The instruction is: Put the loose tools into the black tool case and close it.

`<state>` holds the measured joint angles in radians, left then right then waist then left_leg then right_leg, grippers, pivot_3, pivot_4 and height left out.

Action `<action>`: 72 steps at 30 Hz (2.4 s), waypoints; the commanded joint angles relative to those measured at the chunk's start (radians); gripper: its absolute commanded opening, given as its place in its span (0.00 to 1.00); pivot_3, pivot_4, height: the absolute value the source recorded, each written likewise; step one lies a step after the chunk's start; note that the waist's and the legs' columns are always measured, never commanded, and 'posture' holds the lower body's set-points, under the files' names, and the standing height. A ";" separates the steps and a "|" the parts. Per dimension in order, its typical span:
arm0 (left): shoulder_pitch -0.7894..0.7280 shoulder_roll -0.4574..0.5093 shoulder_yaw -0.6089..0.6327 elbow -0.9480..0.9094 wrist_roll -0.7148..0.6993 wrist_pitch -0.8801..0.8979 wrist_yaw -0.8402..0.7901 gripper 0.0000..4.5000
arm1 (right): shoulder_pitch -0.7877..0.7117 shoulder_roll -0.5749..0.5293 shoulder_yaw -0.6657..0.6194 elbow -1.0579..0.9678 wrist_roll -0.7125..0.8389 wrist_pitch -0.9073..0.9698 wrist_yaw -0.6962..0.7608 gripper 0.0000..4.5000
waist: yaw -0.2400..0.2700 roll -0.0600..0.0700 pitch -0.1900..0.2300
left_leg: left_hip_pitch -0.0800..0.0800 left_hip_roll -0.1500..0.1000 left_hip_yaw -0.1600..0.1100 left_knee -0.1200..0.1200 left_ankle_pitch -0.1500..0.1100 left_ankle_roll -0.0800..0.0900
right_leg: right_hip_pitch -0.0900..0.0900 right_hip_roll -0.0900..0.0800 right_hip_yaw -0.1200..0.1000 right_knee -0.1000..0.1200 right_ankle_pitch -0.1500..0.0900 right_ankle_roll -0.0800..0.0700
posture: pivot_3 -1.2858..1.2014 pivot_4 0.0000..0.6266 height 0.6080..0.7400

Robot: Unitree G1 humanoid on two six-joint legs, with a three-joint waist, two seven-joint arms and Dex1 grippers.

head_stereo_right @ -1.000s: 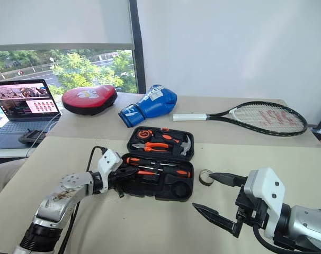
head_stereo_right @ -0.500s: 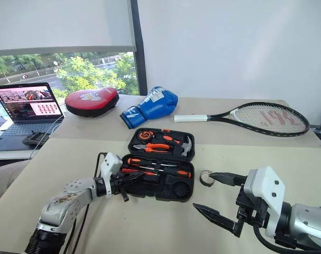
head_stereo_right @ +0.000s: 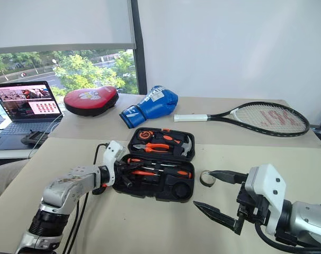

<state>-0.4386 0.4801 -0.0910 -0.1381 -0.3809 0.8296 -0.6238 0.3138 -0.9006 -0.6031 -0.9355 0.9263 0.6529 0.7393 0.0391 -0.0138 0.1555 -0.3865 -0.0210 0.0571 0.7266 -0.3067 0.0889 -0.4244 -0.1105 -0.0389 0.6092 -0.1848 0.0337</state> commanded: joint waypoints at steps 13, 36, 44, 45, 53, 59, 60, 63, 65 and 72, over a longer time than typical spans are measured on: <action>0.140 0.015 -0.054 0.046 0.061 -0.200 -0.065 0.00 | 0.028 -0.014 -0.072 -0.035 0.033 -0.011 -0.004 1.00 | 0.000 0.009 -0.007 | 0.007 0.002 0.000 -0.007 0.000 -0.002 | 0.003 -0.006 0.001 -0.001 -0.002 -0.003 | 0.52 0.24 1.00; 0.239 -0.099 0.355 -0.433 -0.094 0.480 0.600 0.94 | -0.212 -0.068 0.128 0.174 -0.045 -0.068 0.158 1.00 | 0.004 -0.011 0.005 | 0.002 0.000 -0.003 -0.011 0.007 -0.013 | -0.001 -0.001 -0.001 -0.002 -0.002 -0.002 | 0.52 0.24 1.00; 0.293 -0.154 0.338 -0.399 -0.028 0.423 0.621 0.61 | -0.202 -0.083 0.091 0.165 -0.031 -0.051 0.176 1.00 | 0.003 -0.010 0.004 | 0.004 0.001 -0.003 -0.014 0.006 -0.013 | -0.001 -0.005 0.001 -0.002 -0.002 -0.003 | 0.52 0.24 1.00; 0.295 -0.155 0.348 -0.393 -0.028 0.392 0.608 0.53 | -0.197 -0.081 0.085 0.160 -0.031 -0.050 0.174 1.00 | 0.003 -0.009 0.004 | 0.004 0.001 -0.003 -0.014 0.006 -0.013 | -0.001 -0.005 0.001 -0.002 -0.002 -0.004 | 0.52 0.24 1.00; 0.123 -0.024 0.381 -0.324 -0.228 0.121 0.143 0.40 | -0.143 -0.041 0.064 0.106 -0.030 -0.058 0.123 1.00 | 0.013 -0.013 0.006 | -0.002 0.001 -0.005 -0.013 0.003 -0.019 | -0.006 -0.006 0.000 -0.001 -0.001 -0.006 | 0.52 0.24 1.00; -0.130 0.289 -0.027 0.014 -0.069 -0.289 -0.620 0.40 | -0.085 -0.008 0.037 0.060 -0.040 -0.065 0.081 1.00 | 0.005 -0.009 0.005 | -0.004 -0.002 0.000 -0.013 0.011 -0.016 | -0.010 0.003 -0.003 0.000 -0.001 -0.008 | 0.52 0.24 1.00; -0.172 0.296 -0.085 0.088 -0.023 -0.378 -0.706 0.40 | -0.074 -0.003 0.024 0.050 -0.038 -0.063 0.074 1.00 | 0.001 -0.008 0.005 | -0.004 -0.002 0.002 -0.013 0.011 -0.015 | -0.010 0.003 -0.002 0.000 -0.003 -0.011 | 0.52 0.24 1.00; -0.267 0.280 -0.185 0.274 0.065 -0.553 -0.856 0.40 | -0.031 0.008 -0.008 0.018 -0.034 -0.060 0.056 1.00 | -0.005 -0.010 0.006 | -0.004 -0.002 0.004 -0.013 0.008 -0.011 | -0.010 0.003 -0.001 0.000 -0.006 -0.015 | 0.52 0.24 1.00; -0.304 0.267 -0.223 0.362 0.113 -0.638 -0.908 0.40 | 0.002 0.018 -0.031 -0.006 -0.031 -0.058 0.044 1.00 | -0.007 -0.011 0.007 | -0.005 -0.001 0.004 -0.013 0.008 -0.009 | -0.011 0.003 -0.001 0.000 -0.002 -0.008 | 0.52 0.24 1.00; -0.320 0.251 -0.268 0.502 0.238 -0.847 -0.964 0.40 | 0.110 0.059 -0.093 -0.077 -0.022 -0.064 -0.002 1.00 | -0.002 -0.011 0.007 | -0.008 -0.001 0.004 -0.009 0.004 -0.003 | -0.012 0.003 -0.001 0.000 -0.001 -0.005 | 0.52 0.24 1.00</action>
<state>-0.7471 0.7333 -0.3576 0.3574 -0.1727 0.0430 -1.5829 0.4166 -0.8474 -0.6542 -0.9769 0.8880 0.6015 0.7518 0.0375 -0.0251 0.1625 -0.3949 -0.0216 0.0612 0.7184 -0.3031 0.0868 -0.4369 -0.1078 -0.0402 0.6091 -0.1860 0.0292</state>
